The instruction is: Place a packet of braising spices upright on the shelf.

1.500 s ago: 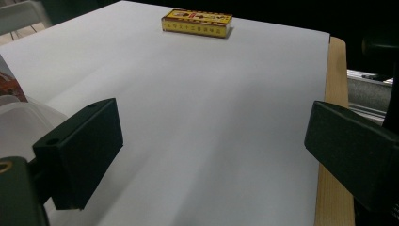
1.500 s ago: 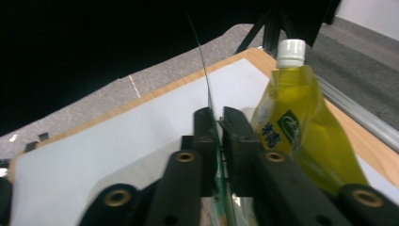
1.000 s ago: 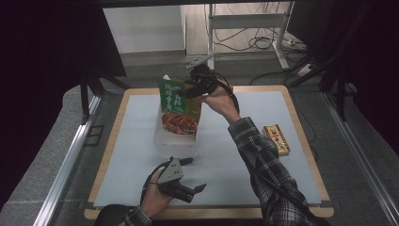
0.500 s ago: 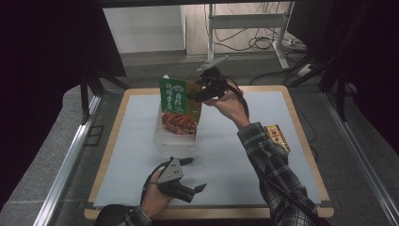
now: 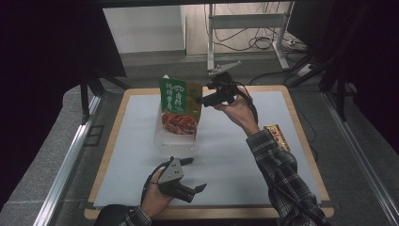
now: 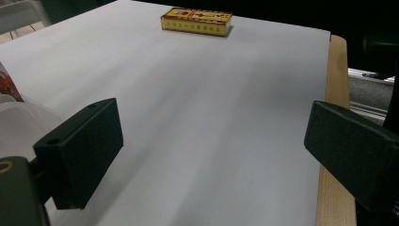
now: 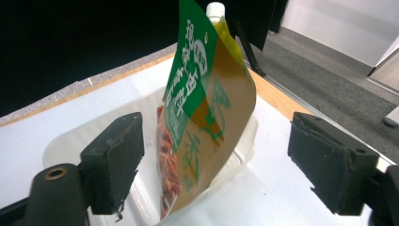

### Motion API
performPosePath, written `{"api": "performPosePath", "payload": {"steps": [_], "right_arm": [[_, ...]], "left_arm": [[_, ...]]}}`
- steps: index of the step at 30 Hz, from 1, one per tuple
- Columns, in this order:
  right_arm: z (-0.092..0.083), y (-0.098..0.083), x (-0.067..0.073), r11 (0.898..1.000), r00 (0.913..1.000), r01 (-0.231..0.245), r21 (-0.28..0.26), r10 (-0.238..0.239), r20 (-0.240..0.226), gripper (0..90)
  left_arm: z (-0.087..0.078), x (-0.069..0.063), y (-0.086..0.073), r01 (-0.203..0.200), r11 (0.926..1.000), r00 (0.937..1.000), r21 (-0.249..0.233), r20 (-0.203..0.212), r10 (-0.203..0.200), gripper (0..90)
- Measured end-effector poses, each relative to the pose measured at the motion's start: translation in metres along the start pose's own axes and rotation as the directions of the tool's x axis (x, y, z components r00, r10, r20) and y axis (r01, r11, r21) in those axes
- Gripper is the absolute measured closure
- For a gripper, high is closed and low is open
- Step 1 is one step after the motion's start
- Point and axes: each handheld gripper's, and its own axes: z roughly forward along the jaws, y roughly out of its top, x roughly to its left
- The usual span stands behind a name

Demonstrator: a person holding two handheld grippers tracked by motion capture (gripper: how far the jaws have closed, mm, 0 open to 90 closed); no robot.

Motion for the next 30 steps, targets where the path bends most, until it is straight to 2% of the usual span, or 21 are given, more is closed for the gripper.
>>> {"api": "performPosePath", "payload": {"steps": [6, 11, 15, 21, 28, 30], "right_arm": [[-0.008, -0.01, 0.002, 1.0, 0.9998, 0.018, 0.001, -0.018, 0.007, 15.4], [-0.013, -0.019, 0.004, 1.0, 0.9996, 0.02, 0.004, -0.02, -0.019, 9.7], [-0.017, -0.028, 0.004, 1.0, 0.9995, 0.0, -0.007, 0.0, -0.032, 5.4], [-0.025, -0.04, 0.005, 1.0, 0.9996, -0.019, -0.016, 0.019, -0.023, 1.6], [-0.029, -0.054, 0.009, 1.0, 0.9998, 0.02, 0.009, -0.02, -0.003, 1.3], [-0.031, -0.058, 0.01, 1.0, 0.9998, 0.022, 0.0, -0.022, 0.001, 0.8]], "left_arm": [[0.0, 0.0, 0.0, 0.0, 1.0, 1.0, 0.001, -0.001, 0.0, 4.5], [0.0, 0.0, 0.0, -0.002, 1.0, 1.0, 0.004, -0.002, 0.002, 4.5], [0.0, -0.001, 0.0, -0.004, 1.0, 1.0, 0.004, -0.002, 0.004, 4.5], [0.001, -0.001, 0.0, -0.007, 1.0, 1.0, 0.004, 0.001, 0.007, 4.6], [0.001, -0.002, 0.0, -0.008, 1.0, 1.0, 0.004, -0.001, 0.008, 4.6], [0.001, -0.002, 0.0, -0.009, 1.0, 1.0, 0.002, -0.001, 0.009, 4.6]]}}
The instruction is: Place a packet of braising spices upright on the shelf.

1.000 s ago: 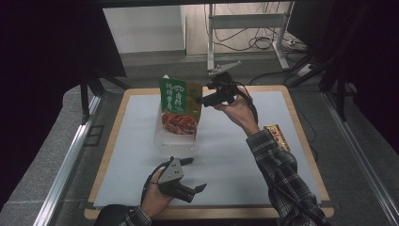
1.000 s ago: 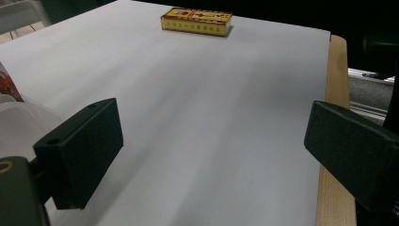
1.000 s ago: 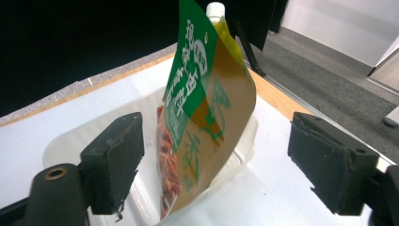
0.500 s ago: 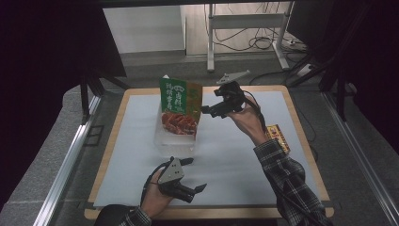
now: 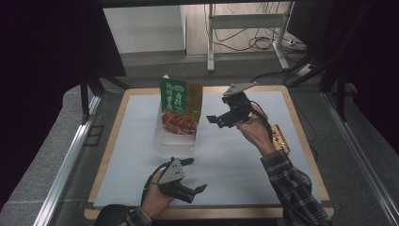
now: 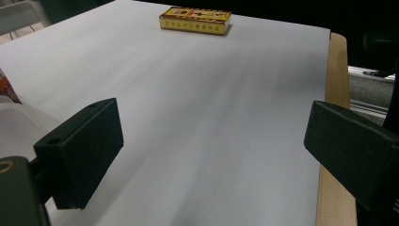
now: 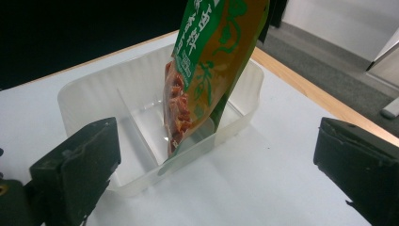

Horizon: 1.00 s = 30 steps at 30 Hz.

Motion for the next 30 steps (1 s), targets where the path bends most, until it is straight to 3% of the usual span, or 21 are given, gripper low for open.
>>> {"api": "performPosePath", "payload": {"steps": [20, 30], "right_arm": [[-0.023, -0.043, -0.005, 0.998, 0.9982, -0.06, -0.003, 0.06, 0.002, 1.0], [-0.035, -0.069, -0.021, 0.994, 0.992, -0.109, 0.001, 0.109, 0.064, 1.9]], "left_arm": [[0.0, -0.001, 0.0, -0.004, 1.0, 1.0, 0.002, 0.001, 0.004, 4.6], [0.001, -0.001, 0.0, -0.001, 1.0, 1.0, -0.001, 0.005, 0.001, 4.5]]}}
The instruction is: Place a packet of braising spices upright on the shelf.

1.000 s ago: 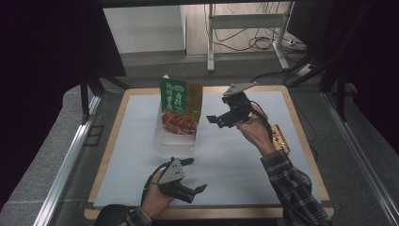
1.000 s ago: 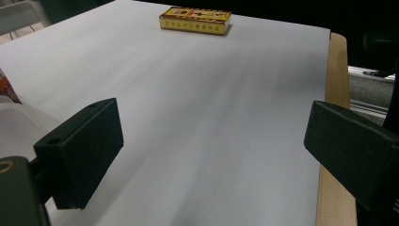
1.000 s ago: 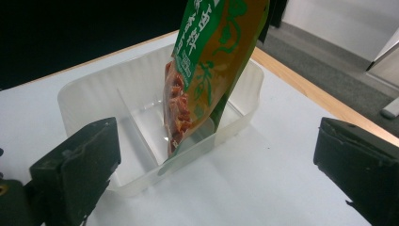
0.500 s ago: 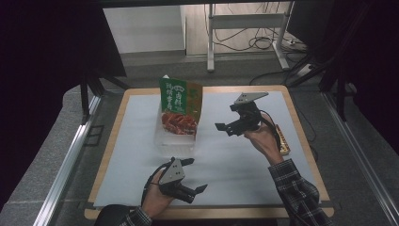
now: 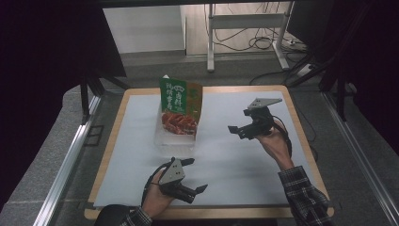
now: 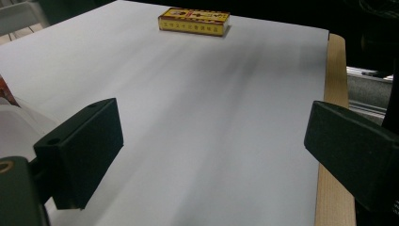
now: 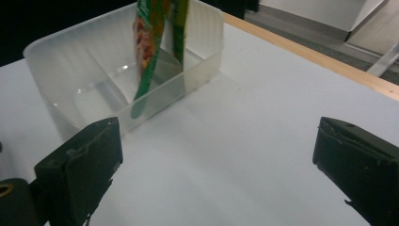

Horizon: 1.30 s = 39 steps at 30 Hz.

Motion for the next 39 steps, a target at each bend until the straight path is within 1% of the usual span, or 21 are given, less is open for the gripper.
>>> {"api": "performPosePath", "payload": {"steps": [4, 8, 10, 12, 15, 18, 19, 23, 25, 30, 33, 34, 36, 38, 39], "right_arm": [[-0.004, -0.005, -0.004, 1.0, 0.9996, -0.006, -0.005, 0.006, 0.028, 2.0], [-0.008, -0.007, -0.008, 1.0, 0.9982, -0.027, -0.005, 0.027, 0.053, 2.0], [-0.01, -0.008, -0.01, 0.999, 0.9972, -0.038, 0.01, 0.037, 0.064, 2.0], [-0.01, -0.012, -0.014, 0.998, 0.9953, -0.062, 0.031, 0.06, 0.076, 2.0], [-0.011, -0.017, -0.019, 0.996, 0.9937, -0.08, 0.039, 0.076, 0.083, 2.0], [-0.012, -0.021, -0.023, 0.995, 0.9921, -0.088, 0.048, 0.083, 0.095, 2.0], [-0.013, -0.022, -0.024, 0.994, 0.9909, -0.099, 0.055, 0.094, 0.096, 2.0], [-0.016, -0.027, -0.03, 0.99, 0.9849, -0.124, 0.07, 0.114, 0.13, 2.0], [-0.017, -0.03, -0.033, 0.989, 0.9818, -0.128, 0.072, 0.116, 0.151, 2.5], [-0.022, -0.039, -0.043, 0.984, 0.9699, -0.157, 0.081, 0.139, 0.2, 6.7], [-0.025, -0.044, -0.047, 0.98, 0.963, -0.172, 0.102, 0.145, 0.227, 9.2], [-0.026, -0.046, -0.049, 0.979, 0.9628, -0.167, 0.117, 0.136, 0.233, 9.6], [-0.026, -0.049, -0.05, 0.975, 0.9588, -0.171, 0.14, 0.132, 0.252, 9.6], [-0.026, -0.052, -0.051, 0.969, 0.9516, -0.188, 0.16, 0.139, 0.274, 9.6], [-0.027, -0.054, -0.053, 0.968, 0.9485, -0.192, 0.163, 0.14, 0.284, 9.6]], "left_arm": [[0.0, 0.0, 0.0, -0.001, 1.0, 1.0, -0.001, 0.002, 0.001, 4.5], [-0.001, -0.001, 0.0, -0.004, 1.0, 1.0, -0.001, 0.002, 0.004, 4.5], [-0.001, 0.0, 0.0, -0.005, 1.0, 1.0, 0.0, 0.002, 0.005, 4.5], [-0.001, -0.001, 0.0, 0.001, 1.0, 1.0, -0.005, 0.003, -0.001, 4.5], [-0.001, 0.0, 0.0, 0.002, 1.0, 1.0, -0.006, 0.004, -0.002, 4.5], [-0.001, -0.001, 0.0, 0.001, 1.0, 1.0, -0.005, 0.004, -0.001, 4.5], [-0.001, -0.001, 0.0, 0.001, 1.0, 1.0, -0.005, 0.004, -0.001, 4.6], [-0.001, -0.001, 0.0, 0.0, 1.0, 1.0, -0.005, 0.005, 0.0, 4.6], [-0.002, -0.001, 0.0, -0.001, 1.0, 1.0, -0.003, 0.005, 0.001, 4.6], [-0.002, -0.001, 0.0, 0.0, 1.0, 1.0, -0.006, 0.003, 0.0, 4.7], [-0.002, -0.001, 0.0, -0.003, 1.0, 1.0, -0.003, 0.002, 0.003, 4.7], [-0.002, -0.001, 0.0, -0.003, 1.0, 1.0, -0.003, 0.002, 0.003, 4.7], [-0.002, -0.001, 0.0, -0.005, 1.0, 1.0, -0.002, 0.002, 0.005, 4.7], [-0.002, -0.001, 0.0, -0.006, 1.0, 1.0, -0.003, 0.002, 0.006, 4.7], [-0.002, -0.001, 0.0, -0.006, 1.0, 1.0, -0.003, 0.002, 0.006, 4.7]]}}
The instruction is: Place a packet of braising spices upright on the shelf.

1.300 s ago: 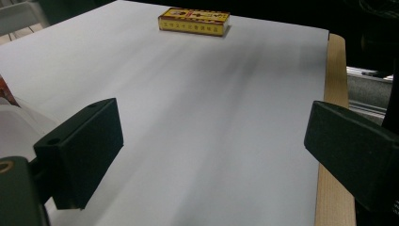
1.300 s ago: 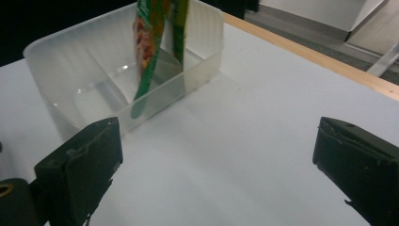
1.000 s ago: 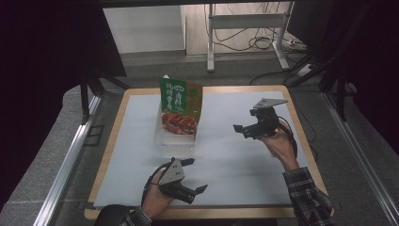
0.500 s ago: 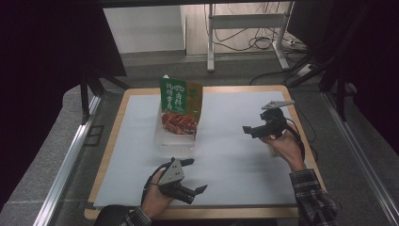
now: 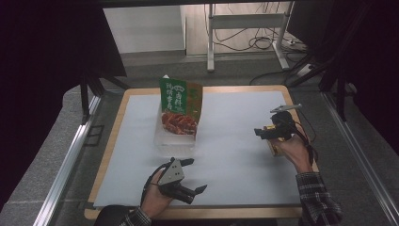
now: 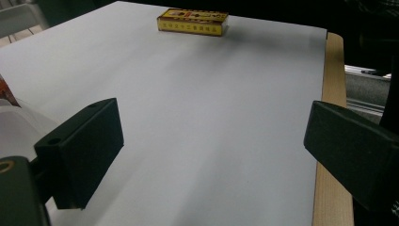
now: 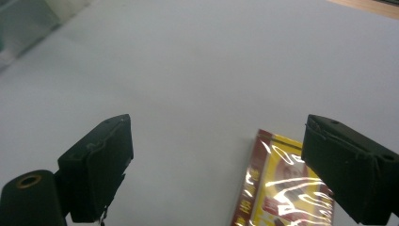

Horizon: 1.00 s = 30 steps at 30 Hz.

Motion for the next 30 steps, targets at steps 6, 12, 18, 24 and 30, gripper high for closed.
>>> {"api": "performPosePath", "payload": {"steps": [6, 12, 18, 24, 30], "right_arm": [[0.003, -0.008, -0.009, 0.999, 0.9981, -0.026, 0.048, 0.023, 0.057, 9.6], [0.009, -0.017, -0.015, 0.994, 0.9904, -0.047, 0.1, 0.033, 0.134, 11.7], [0.015, -0.026, -0.021, 0.988, 0.9826, -0.059, 0.143, 0.033, 0.183, 12.2], [0.023, -0.031, -0.021, 0.98, 0.979, -0.07, 0.186, 0.032, 0.201, 13.4], [0.026, -0.034, -0.022, 0.974, 0.9752, -0.085, 0.21, 0.038, 0.218, 18.4]], "left_arm": [[0.0, 0.0, 0.0, 0.001, 1.0, 1.0, -0.001, -0.002, -0.001, 4.7], [0.0, 0.0, 0.0, 0.0, 1.0, 1.0, 0.001, -0.001, 0.0, 4.7], [0.0, 0.0, 0.0, -0.003, 1.0, 1.0, 0.002, -0.001, 0.003, 4.7], [0.0, 0.0, 0.0, -0.004, 1.0, 1.0, 0.003, -0.001, 0.004, 4.7], [0.0, -0.001, 0.0, -0.005, 1.0, 1.0, 0.003, -0.002, 0.005, 4.7]]}}
